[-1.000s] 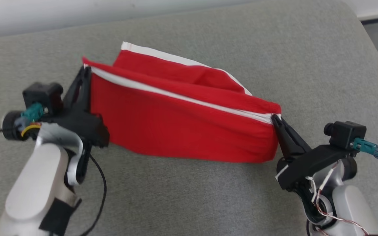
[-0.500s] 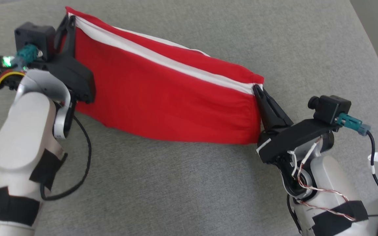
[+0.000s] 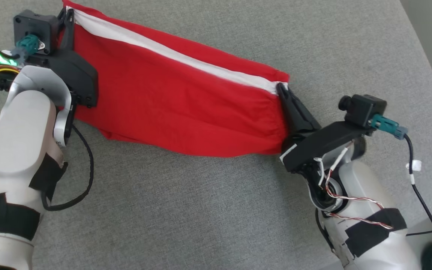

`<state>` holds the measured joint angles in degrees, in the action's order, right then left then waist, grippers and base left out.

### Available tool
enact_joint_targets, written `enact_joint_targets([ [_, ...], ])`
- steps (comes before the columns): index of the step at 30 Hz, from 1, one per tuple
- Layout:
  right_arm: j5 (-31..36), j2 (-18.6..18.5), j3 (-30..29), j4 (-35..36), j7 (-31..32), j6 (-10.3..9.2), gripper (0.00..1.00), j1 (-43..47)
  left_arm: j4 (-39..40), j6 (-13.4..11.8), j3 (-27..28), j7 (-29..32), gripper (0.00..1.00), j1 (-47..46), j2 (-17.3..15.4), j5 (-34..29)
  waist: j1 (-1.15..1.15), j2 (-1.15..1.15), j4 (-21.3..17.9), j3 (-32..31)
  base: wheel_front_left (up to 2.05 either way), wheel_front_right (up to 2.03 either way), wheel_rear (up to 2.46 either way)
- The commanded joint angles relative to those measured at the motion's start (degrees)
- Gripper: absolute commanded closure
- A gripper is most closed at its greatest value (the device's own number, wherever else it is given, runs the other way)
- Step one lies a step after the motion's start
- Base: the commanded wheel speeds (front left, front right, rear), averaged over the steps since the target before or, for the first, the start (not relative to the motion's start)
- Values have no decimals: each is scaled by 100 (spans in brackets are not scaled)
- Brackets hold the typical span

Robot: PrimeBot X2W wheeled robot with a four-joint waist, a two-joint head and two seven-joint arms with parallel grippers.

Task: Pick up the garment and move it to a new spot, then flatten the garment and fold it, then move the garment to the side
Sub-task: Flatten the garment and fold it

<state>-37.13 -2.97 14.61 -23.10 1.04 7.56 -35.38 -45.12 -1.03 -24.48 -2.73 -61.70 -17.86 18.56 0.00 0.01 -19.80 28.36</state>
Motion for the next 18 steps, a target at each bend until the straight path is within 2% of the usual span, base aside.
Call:
enact_joint_targets([
  [1,-56,14,21,-26,-15,-12,0,-33,-13,-10,-15,-40,0,-82,14,-34,0,-1,19,0,0,0,0],
  [6,-168,9,96,-98,-177,-12,0,-84,-225,32,-47,-313,0,-99,82,-3,0,-1,114,-79,0,0,0],
  [11,48,9,-143,-33,-253,-12,0,170,-375,91,-49,-536,0,28,62,73,0,-1,176,-280,0,0,0],
  [18,665,7,-790,460,-59,-12,0,1005,-636,261,-17,-183,0,531,103,381,0,-1,221,-623,0,0,0],
])
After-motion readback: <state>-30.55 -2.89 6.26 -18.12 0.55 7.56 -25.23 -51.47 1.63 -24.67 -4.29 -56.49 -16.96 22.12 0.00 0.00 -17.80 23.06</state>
